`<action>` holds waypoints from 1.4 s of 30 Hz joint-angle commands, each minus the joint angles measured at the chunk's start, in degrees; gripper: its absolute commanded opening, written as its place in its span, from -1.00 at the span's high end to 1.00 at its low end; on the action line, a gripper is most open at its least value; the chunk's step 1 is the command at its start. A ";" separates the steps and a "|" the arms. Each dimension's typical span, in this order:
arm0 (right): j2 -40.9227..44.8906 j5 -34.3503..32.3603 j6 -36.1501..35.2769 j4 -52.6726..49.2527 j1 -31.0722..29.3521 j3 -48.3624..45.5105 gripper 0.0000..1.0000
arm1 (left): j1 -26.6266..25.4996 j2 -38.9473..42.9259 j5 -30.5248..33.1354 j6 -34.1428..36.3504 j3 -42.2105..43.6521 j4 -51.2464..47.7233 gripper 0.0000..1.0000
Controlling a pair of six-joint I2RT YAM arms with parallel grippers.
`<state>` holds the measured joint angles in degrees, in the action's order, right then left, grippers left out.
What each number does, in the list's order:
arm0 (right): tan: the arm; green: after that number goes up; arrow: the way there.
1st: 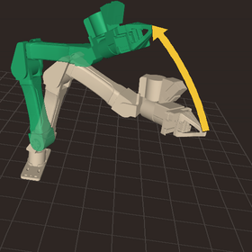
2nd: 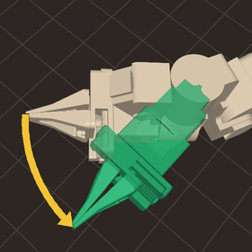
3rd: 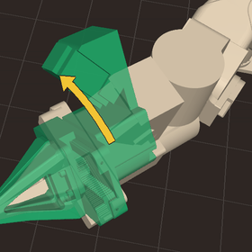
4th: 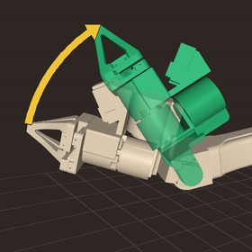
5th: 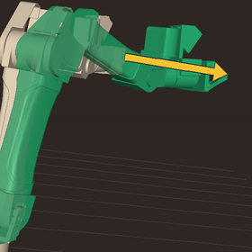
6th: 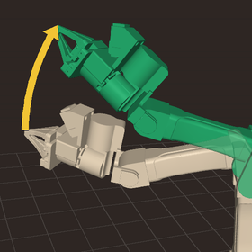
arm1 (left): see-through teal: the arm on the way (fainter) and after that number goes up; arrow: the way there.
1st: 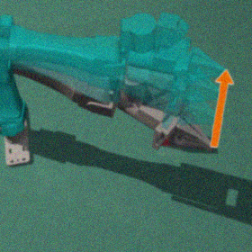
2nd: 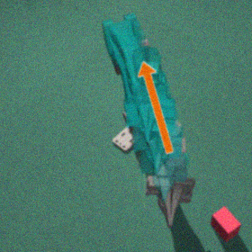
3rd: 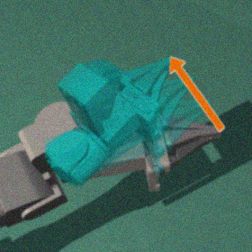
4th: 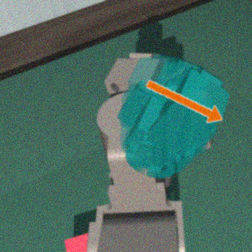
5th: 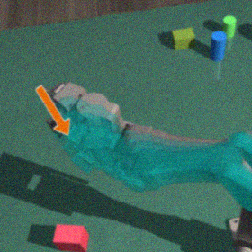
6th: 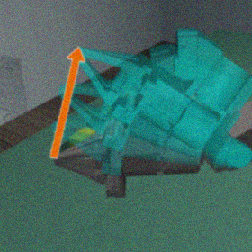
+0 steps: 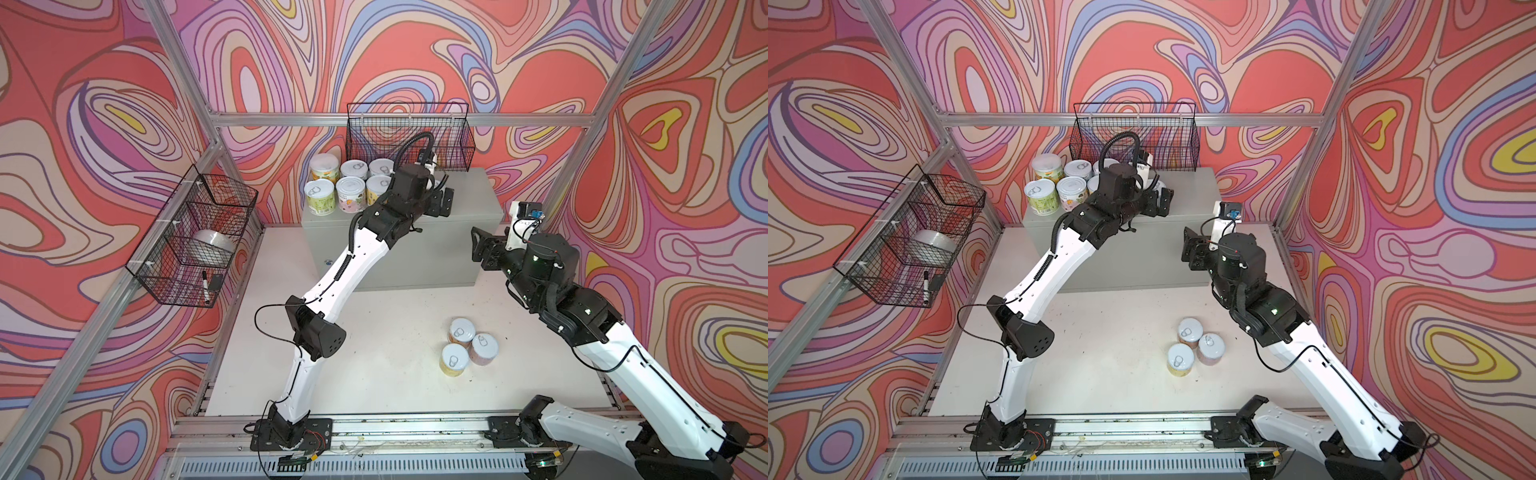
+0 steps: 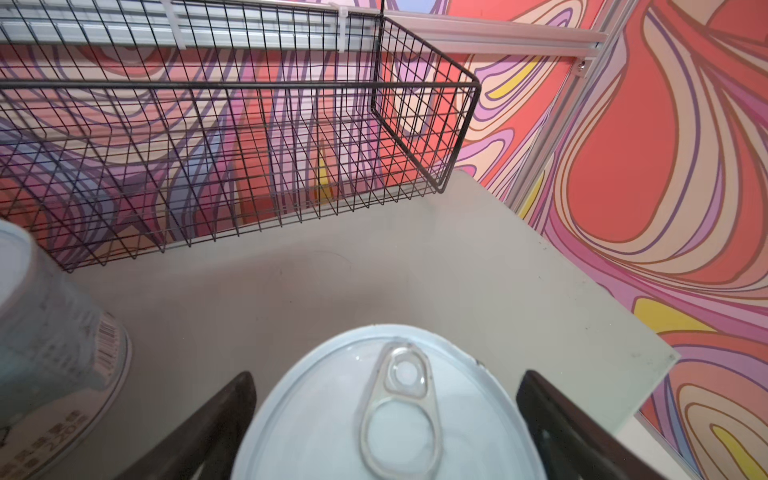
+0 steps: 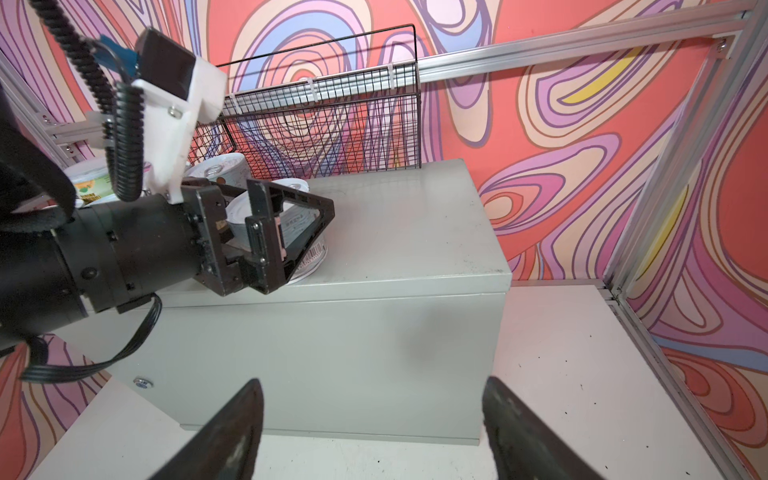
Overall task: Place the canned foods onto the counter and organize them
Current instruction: 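Lower the teal can onto the box top beside the row while the right approaches, then push the teal can into the row with the right gripper while the left withdraws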
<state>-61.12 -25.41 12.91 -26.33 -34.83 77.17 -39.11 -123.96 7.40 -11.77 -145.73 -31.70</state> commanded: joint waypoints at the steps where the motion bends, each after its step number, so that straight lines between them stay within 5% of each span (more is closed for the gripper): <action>1: -0.68 1.15 -0.93 2.01 0.12 -0.12 -0.69 | -0.17 3.29 1.40 0.99 -1.55 2.47 -1.00; 15: -9.92 11.86 -2.07 9.09 5.28 3.45 -0.47 | -1.42 16.24 1.67 6.80 1.98 0.68 -1.00; 21: -15.02 16.76 -2.98 12.80 6.22 6.36 -0.38 | -1.96 31.40 -4.48 7.99 26.53 6.43 -1.00; 27: -18.64 19.69 -2.46 13.65 6.70 8.77 -0.35 | -3.95 47.93 5.03 8.23 50.16 16.13 -1.00; 34: -22.00 20.31 -1.74 14.53 6.88 10.52 -0.34 | -4.88 56.87 7.87 1.59 60.38 8.44 -1.00; 42: -26.12 20.93 -2.58 15.03 7.14 14.15 -0.34 | -7.87 63.05 6.64 -1.50 77.44 10.36 -1.00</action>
<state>-86.11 -5.06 10.76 -12.58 -28.08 89.23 -46.50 -61.49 13.72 -10.37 -72.51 -21.15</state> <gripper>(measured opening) 0.668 0.999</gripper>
